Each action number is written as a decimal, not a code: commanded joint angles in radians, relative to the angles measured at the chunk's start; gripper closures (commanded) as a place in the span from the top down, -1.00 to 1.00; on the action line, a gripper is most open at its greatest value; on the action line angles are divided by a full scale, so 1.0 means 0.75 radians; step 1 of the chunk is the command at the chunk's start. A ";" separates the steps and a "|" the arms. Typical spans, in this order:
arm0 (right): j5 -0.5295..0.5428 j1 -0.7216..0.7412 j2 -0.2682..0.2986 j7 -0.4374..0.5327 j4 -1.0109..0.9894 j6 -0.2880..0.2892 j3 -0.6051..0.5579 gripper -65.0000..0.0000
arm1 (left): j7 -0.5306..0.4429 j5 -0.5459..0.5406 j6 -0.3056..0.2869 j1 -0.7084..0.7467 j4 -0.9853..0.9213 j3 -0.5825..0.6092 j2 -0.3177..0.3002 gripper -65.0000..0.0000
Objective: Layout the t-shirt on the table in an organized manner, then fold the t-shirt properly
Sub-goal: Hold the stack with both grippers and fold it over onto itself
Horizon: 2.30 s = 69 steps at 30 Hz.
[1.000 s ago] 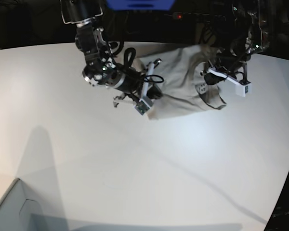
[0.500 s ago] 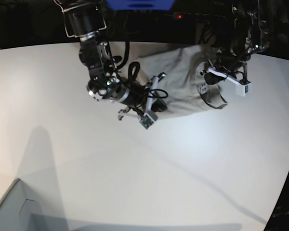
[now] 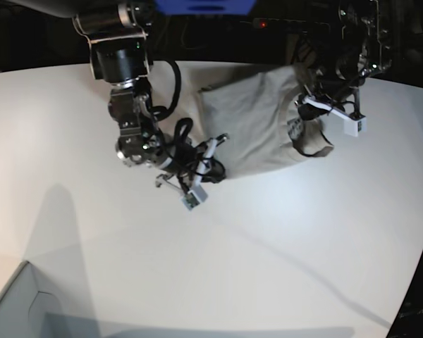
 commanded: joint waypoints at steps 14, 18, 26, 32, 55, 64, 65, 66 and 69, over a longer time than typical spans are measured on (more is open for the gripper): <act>0.023 -0.557 -0.031 0.047 0.808 0.019 -0.001 -1.00 | 0.016 0.007 0.015 -0.001 0.019 -0.004 -0.008 -1.00; 0.023 -0.606 -0.029 0.049 0.731 0.019 -0.026 -1.00 | 0.016 0.007 0.015 -0.001 0.019 -0.004 -0.008 -1.00; 0.017 -0.577 0.008 0.127 0.424 0.019 -0.026 -1.00 | 0.016 0.007 0.015 -0.001 0.023 -0.004 -0.008 -1.00; 0.023 -0.620 0.035 0.204 0.534 0.019 0.005 -1.00 | 0.025 0.007 0.015 -0.017 0.025 -0.004 -0.010 -1.00; 0.019 -0.679 0.041 0.204 0.724 0.019 0.091 -1.00 | 0.029 0.005 0.015 -0.056 -0.026 0.005 -0.004 0.56; 0.017 -0.671 0.043 0.204 0.727 0.019 0.185 -1.00 | 0.029 0.005 0.015 -0.107 -0.108 0.011 0.033 -0.22; 0.017 -0.669 0.043 0.204 0.731 0.019 0.203 -1.00 | 0.029 0.005 0.015 -0.116 -0.108 0.011 0.033 -0.41; 0.017 -0.667 0.043 0.204 0.739 0.019 0.222 -1.00 | 0.029 0.007 0.015 -0.122 -0.108 0.011 0.033 -0.57; 0.017 -0.667 0.043 0.204 0.774 0.019 0.281 -1.00 | 0.031 0.020 0.015 -0.156 -0.108 0.013 0.025 -1.00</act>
